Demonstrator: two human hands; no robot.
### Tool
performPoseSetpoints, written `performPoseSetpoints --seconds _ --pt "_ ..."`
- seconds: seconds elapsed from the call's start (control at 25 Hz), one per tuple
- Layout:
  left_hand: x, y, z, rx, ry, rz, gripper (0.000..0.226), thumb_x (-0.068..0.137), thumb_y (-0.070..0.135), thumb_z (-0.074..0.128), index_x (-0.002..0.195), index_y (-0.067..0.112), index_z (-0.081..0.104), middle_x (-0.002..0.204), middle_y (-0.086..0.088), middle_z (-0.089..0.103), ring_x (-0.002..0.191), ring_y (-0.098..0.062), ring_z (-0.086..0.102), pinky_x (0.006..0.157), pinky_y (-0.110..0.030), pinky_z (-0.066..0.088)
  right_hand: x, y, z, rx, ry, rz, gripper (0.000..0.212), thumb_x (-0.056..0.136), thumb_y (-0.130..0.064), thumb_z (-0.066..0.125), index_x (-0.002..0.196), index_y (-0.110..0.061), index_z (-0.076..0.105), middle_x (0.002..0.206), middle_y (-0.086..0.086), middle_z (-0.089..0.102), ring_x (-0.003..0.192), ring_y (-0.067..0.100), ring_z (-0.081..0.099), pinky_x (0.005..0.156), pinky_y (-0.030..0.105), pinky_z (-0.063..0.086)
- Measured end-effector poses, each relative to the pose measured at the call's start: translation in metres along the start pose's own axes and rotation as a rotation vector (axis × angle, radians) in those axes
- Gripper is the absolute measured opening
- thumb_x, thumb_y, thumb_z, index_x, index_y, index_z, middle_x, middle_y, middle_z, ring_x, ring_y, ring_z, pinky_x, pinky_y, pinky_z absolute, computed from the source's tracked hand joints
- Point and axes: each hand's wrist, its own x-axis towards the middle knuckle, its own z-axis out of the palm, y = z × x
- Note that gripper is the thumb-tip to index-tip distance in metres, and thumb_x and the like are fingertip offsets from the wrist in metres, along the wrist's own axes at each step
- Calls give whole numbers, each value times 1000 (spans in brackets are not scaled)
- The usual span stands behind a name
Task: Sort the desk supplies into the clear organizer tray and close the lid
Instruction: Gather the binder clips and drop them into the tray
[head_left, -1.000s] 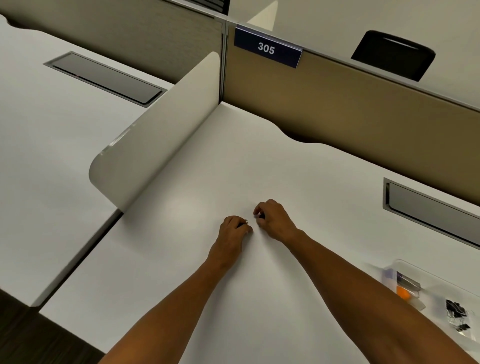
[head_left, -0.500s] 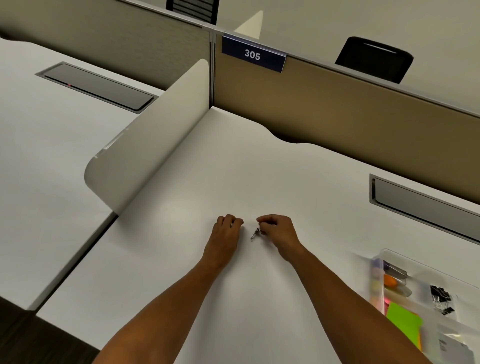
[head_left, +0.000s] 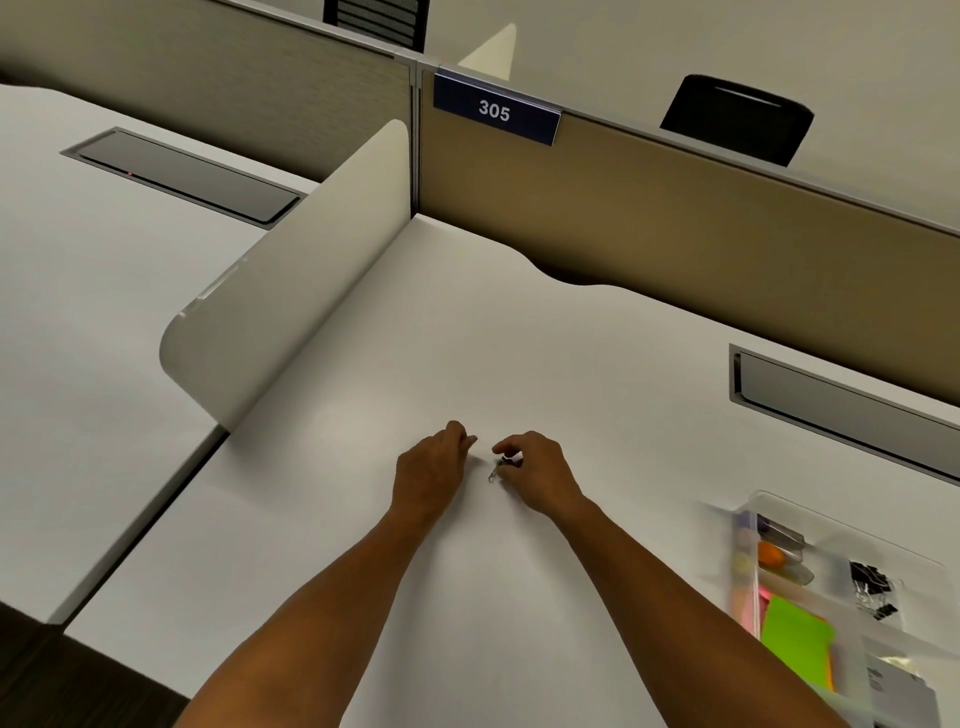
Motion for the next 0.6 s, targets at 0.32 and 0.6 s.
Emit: performPoseSetpoints --seconds 0.32,0.6 --pt "22 -5 -14 -945 229 -858 33 99 41 44 84 15 57 58 3 50 43 -12 46 42 -24 37 2 1 10 -14 -42 14 12 85 -4 66 94 -8 74 89 3 70 74 15 68 62 16 49" --pt "40 15 -34 -1848 173 -1336 33 99 49 41 85 20 49 49 8 32 33 -8 28 33 -15 18 -12 -3 -8 1316 -17 493 19 81 9 72 99 6 70 93 18 72 82 23 69 71 25 59"
